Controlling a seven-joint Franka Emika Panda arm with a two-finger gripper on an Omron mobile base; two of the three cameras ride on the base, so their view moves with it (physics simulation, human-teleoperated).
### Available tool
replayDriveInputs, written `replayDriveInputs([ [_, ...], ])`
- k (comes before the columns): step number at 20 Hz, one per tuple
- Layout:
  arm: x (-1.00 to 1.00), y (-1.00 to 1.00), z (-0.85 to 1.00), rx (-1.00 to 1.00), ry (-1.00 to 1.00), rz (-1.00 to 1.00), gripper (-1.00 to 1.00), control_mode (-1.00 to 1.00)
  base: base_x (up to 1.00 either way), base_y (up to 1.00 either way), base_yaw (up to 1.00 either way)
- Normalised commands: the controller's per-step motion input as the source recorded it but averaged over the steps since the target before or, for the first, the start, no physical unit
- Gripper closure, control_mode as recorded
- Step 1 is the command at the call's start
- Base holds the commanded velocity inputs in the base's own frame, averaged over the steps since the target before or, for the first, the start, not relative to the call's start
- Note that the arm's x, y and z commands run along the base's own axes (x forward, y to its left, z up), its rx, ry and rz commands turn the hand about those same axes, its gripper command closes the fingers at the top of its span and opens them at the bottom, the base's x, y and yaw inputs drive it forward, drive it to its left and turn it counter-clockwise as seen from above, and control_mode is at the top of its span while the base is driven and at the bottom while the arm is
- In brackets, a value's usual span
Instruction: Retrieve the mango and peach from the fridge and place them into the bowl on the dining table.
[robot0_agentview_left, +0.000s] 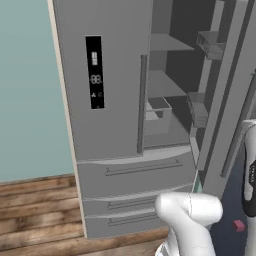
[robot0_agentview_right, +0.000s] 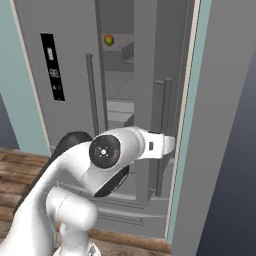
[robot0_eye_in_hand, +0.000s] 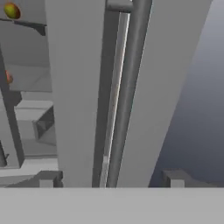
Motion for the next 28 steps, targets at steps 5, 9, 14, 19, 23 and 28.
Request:
replayDriveInputs([
  [5, -0.57, 0.77, 0.93, -0.34, 0.2, -0.03, -1.0, -1.0, 0.0, 0.0, 0.0],
  [9, -0.16, 1.0, 0.52, -0.45, 0.33, -0.02, -1.0, -1.0, 0.0, 0.0, 0.0],
  [14, 0.07, 0.9, 0.13, -0.5, 0.18, 0.0, -1.0, -1.0, 0.0, 0.0, 0.0],
  [19, 0.01, 0.58, 0.0, -0.38, 0.02, 0.0, -1.0, -1.0, 0.0, 0.0, 0.0],
  [23, 0.29, 0.14, -0.03, -0.19, 0.22, 0.0, -1.0, -1.0, 0.0, 0.0, 0.0],
  [28, 0.46, 0.0, -0.02, -0.07, 0.24, 0.0, -1.0, -1.0, 0.0, 0.0, 0.0],
])
